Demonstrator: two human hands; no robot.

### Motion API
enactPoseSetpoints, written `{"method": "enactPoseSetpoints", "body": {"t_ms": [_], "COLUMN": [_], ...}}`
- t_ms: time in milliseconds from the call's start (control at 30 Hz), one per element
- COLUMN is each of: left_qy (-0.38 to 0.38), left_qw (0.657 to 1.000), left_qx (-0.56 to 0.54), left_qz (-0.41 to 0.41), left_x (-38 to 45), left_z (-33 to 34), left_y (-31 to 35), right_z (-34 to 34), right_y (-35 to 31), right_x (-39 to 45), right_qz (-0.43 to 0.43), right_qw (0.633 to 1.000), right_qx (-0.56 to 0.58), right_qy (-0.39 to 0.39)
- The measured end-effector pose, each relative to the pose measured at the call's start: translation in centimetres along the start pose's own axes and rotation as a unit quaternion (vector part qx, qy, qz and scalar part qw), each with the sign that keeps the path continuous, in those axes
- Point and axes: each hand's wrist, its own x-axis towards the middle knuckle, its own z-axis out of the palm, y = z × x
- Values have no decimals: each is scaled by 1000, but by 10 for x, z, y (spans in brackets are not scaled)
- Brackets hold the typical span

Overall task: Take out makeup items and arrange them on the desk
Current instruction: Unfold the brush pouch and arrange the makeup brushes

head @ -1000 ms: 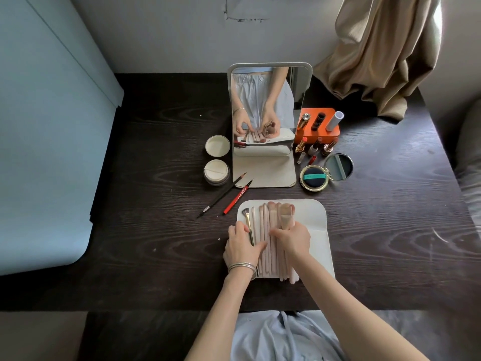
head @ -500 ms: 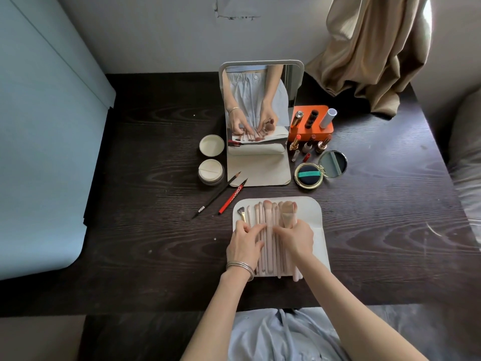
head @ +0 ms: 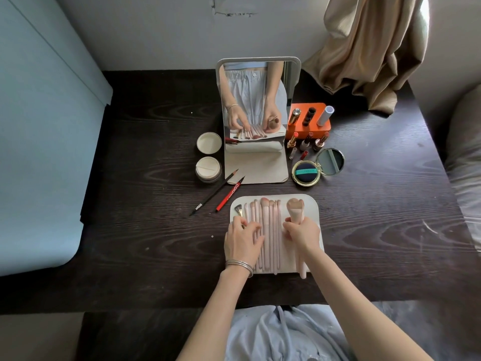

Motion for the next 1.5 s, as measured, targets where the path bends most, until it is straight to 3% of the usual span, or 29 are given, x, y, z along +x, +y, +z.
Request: {"method": "enactPoseSetpoints", "body": {"t_ms": [600,767,867,967,1100,1233,1333,1500], "left_qy": [-82,-77,-95,-119,-166,-62,-92,-113], "left_qw": [984,984,973,968,967,988,983,979], "left_qx": [118,45,-99,-135,-134,-5,89,99], "left_qz": [-104,-154,-186,-178,-136,-140,-133,-135], "left_x": [21,21,17,18,23,28,31,34], "left_z": [-1,-8,-15,-20,-19,-15,-11,-3], "left_y": [45,46,49,57,59,50,48,53], "right_z": [-3,-11,-18,-23,-27,-29,-26,-21], "right_y": [5,2,-6,-8,-2,2,7,11], "right_x": [-1,-7,-13,-16,-8,1,5,7], "right_qz": [-17,-4,9,9,10,-16,-25,-35], "right_qw": [999,992,974,958,978,999,1000,999], "right_qx": [-15,110,191,214,167,49,-16,-36], "right_qy": [-50,-55,-125,-189,-122,-8,1,9]}}
